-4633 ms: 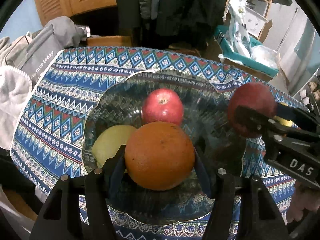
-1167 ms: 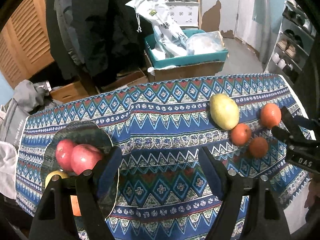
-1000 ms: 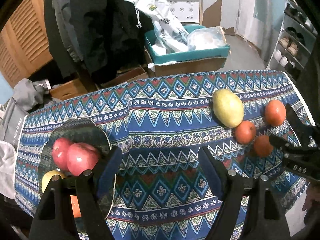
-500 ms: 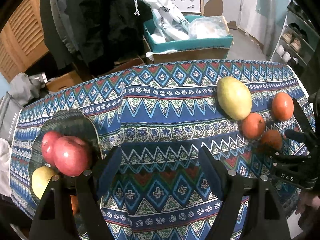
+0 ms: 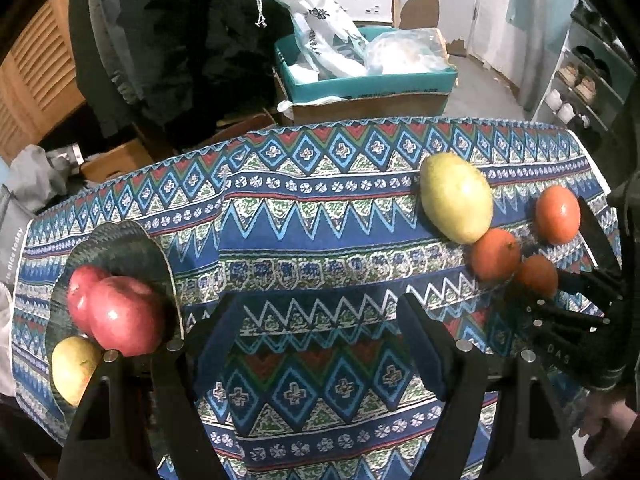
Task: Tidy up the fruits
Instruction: 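Grasp the yellow-green pear with the left gripper while the right gripper grasps an orange, then lift the pear with the left gripper and the orange with the right gripper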
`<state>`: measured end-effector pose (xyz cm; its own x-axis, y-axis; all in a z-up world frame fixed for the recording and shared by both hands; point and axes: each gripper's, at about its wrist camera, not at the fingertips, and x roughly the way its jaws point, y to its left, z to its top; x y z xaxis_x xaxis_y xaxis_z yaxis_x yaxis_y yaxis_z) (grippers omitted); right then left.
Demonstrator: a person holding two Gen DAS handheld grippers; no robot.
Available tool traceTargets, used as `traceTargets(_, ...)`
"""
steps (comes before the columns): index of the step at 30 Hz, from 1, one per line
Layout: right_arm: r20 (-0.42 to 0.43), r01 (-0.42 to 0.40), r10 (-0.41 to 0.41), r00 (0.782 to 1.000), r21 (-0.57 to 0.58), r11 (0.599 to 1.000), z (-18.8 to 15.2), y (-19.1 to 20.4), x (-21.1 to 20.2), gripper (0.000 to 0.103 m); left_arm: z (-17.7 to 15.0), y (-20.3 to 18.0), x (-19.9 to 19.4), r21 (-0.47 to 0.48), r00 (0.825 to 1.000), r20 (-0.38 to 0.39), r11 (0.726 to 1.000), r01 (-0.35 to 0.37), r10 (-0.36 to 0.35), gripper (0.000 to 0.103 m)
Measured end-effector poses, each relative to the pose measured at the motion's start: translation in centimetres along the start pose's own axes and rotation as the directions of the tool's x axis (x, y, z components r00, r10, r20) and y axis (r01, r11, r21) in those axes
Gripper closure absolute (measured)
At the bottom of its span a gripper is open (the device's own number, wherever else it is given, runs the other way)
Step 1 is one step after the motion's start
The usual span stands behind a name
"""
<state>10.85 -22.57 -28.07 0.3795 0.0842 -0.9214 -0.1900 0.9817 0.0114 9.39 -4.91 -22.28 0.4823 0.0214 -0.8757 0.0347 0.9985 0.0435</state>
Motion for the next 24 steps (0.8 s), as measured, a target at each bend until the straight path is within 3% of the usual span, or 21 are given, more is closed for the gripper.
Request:
traceTargets(9,0.099,0.089,-0.086,0.991,-0.023,0.996,2.7,-1.0,-3.8,0.057,2.2,-2.0,0.1,0.013,1.000,0.007,1.000,0.019,-0.019,0.023)
traceTargets(24,0.130,0.115,-0.109,0.985,-0.038,0.993,6.4,-4.9,-5.4,0.058,6.9,-7.2,2.9,0.040,0.998,-0.034,0.997,0.059,-0.057,0.022)
